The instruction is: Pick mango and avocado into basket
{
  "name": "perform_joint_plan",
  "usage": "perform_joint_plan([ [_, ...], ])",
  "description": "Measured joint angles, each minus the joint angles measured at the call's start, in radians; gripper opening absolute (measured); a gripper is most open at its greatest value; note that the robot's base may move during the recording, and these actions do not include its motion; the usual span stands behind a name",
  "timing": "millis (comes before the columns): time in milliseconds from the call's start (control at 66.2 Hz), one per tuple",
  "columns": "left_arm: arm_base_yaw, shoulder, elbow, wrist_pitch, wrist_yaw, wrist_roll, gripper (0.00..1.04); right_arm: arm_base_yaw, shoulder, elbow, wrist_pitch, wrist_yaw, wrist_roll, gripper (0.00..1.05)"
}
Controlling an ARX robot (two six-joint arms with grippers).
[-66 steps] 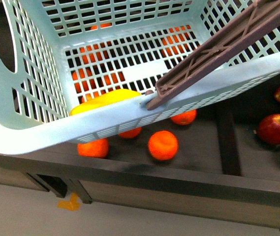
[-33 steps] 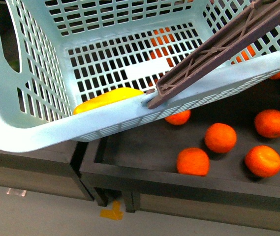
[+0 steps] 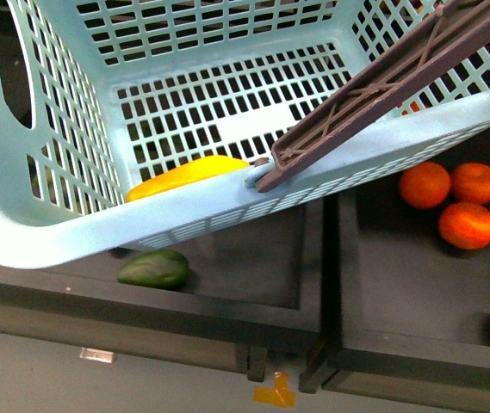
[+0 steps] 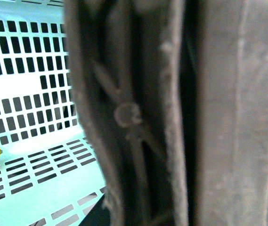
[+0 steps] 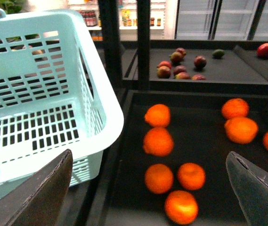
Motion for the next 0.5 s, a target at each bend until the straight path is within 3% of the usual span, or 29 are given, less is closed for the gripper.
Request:
perform_joint_plan([
  [498,0.000,0.000,0.000,0.000,-0.001,0.000,0.13,0.000,0.002,-0.001,0.000,0.000,0.000,0.96],
])
